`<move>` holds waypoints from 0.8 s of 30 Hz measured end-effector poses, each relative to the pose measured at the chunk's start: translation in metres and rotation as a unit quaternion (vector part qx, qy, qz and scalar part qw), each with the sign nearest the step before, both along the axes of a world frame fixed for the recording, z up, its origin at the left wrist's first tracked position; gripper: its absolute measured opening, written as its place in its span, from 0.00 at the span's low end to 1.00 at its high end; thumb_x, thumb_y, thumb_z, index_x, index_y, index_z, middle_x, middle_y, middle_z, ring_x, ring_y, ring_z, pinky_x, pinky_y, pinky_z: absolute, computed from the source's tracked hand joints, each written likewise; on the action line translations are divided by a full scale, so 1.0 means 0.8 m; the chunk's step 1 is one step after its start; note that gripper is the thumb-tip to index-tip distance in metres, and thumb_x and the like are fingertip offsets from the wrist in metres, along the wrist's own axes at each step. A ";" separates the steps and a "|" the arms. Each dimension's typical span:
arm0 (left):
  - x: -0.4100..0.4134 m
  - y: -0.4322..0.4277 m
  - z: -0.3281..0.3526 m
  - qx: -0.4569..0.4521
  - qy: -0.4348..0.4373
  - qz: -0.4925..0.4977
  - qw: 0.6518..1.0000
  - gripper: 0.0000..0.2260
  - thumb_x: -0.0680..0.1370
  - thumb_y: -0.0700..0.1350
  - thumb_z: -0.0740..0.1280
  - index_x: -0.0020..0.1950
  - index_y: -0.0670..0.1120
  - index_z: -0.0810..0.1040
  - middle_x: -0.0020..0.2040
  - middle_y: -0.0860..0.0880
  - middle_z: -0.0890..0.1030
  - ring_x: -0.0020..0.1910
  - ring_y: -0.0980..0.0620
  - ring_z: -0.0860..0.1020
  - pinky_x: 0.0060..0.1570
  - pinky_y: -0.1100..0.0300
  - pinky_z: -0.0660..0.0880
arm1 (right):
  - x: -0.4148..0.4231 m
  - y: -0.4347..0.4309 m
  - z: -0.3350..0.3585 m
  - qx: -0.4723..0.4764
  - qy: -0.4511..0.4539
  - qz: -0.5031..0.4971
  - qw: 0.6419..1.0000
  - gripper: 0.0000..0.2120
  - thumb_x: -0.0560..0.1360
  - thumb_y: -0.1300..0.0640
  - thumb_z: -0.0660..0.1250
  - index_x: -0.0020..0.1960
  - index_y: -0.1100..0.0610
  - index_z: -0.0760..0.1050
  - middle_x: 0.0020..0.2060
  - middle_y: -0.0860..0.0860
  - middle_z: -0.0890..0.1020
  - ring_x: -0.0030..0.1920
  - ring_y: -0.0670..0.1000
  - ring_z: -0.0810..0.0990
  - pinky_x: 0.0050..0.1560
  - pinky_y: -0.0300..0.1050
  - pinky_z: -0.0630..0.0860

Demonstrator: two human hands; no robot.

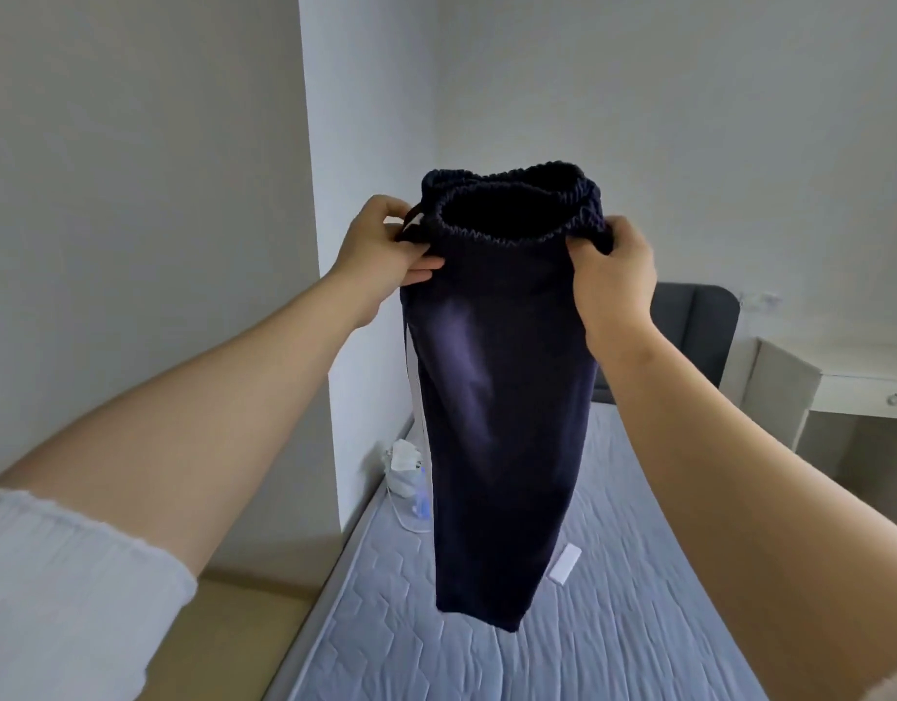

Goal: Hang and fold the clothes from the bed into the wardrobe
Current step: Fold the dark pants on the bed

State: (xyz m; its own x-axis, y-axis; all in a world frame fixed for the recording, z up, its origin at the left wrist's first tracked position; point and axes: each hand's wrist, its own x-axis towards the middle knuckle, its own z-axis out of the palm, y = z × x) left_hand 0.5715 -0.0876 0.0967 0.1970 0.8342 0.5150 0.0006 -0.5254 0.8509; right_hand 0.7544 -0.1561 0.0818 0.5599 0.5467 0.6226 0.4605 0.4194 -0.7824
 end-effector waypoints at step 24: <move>-0.067 -0.059 -0.099 -0.231 0.190 -0.041 0.953 0.12 0.75 0.39 0.66 0.35 0.49 0.69 0.28 0.53 0.65 0.19 0.59 0.57 0.19 0.69 0.51 | -0.021 -0.087 -0.096 -0.236 0.080 0.123 0.961 0.05 0.70 0.61 0.65 0.44 0.61 0.77 0.41 0.56 0.80 0.41 0.54 0.78 0.45 0.46 0.76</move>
State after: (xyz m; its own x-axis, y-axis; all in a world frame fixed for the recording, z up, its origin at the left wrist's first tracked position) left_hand 0.5180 -0.1350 0.0173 0.3710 0.9283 -0.0244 0.3287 -0.1067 0.9384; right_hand 0.7375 -0.2261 0.0047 0.4456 0.8748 0.1901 0.2512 0.0817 -0.9645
